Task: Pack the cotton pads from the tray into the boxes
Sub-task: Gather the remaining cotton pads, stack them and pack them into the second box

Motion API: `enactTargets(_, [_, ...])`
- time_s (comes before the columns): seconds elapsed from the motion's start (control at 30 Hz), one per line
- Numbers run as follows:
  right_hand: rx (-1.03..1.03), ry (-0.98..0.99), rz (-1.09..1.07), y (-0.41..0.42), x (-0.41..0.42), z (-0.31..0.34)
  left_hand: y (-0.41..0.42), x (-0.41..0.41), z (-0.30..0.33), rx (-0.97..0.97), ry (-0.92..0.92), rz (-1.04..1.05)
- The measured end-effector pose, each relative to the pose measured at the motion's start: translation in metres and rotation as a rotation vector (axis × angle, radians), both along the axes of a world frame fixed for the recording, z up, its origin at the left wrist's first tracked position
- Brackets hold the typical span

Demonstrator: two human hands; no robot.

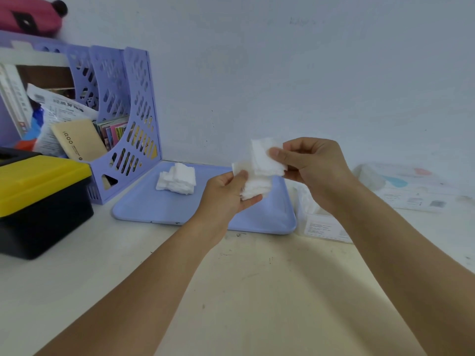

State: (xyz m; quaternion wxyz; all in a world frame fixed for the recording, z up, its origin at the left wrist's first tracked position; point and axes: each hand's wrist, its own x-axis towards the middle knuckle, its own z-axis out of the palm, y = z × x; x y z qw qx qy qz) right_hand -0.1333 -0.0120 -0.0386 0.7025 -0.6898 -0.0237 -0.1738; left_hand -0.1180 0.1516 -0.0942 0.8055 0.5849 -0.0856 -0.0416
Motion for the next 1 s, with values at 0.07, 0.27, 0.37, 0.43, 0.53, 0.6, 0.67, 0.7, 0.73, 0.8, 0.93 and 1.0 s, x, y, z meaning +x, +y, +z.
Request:
enactTargets(0.07, [-0.042, 0.01, 0.008, 0.005, 0.0, -0.006, 0.0, -0.001, 0.0, 0.003, -0.01, -0.034])
enactTargets(0.27, [-0.287, -0.057, -0.142, 0.006, 0.004, -0.018, 0.001, -0.001, 0.003, -0.054, 0.046, -0.059])
enactTargets(0.37, [-0.311, -0.073, -0.143, 0.008, 0.003, -0.017, 0.0, -0.001, -0.001, -0.014, 0.0, -0.059])
enactTargets(0.43, [-0.227, -0.016, -0.072, 0.009, 0.001, -0.011, -0.001, -0.001, -0.002, -0.03, 0.006, -0.042])
enactTargets(0.53, [-0.073, 0.133, 0.073, 0.008, -0.002, -0.005, -0.001, 0.0, 0.0, -0.043, 0.008, -0.042])
enactTargets(0.6, [-0.016, 0.183, 0.105, 0.006, -0.003, -0.004, -0.002, -0.001, 0.0, -0.056, 0.006, -0.038])
enactTargets(0.67, [0.031, 0.199, 0.092, 0.005, -0.002, -0.004, -0.003, -0.001, 0.0, -0.065, 0.002, -0.034])
enactTargets(0.7, [0.048, 0.198, 0.084, 0.005, -0.002, -0.005, -0.003, -0.001, 0.0, -0.064, -0.004, -0.027])
enactTargets(0.73, [0.062, 0.195, 0.08, 0.005, -0.001, -0.006, -0.003, 0.0, 0.0, -0.059, -0.01, -0.019])
enactTargets(0.8, [0.08, 0.188, 0.084, 0.006, -0.001, -0.007, -0.003, 0.0, 0.001, -0.049, -0.014, -0.006])
enactTargets(0.93, [0.074, 0.156, 0.054, 0.008, -0.003, -0.008, -0.002, -0.001, 0.002, -0.078, 0.029, -0.013])
enactTargets(1.0, [0.011, 0.102, -0.048, 0.009, -0.002, -0.01, -0.002, -0.001, 0.003, -0.084, 0.034, -0.008])
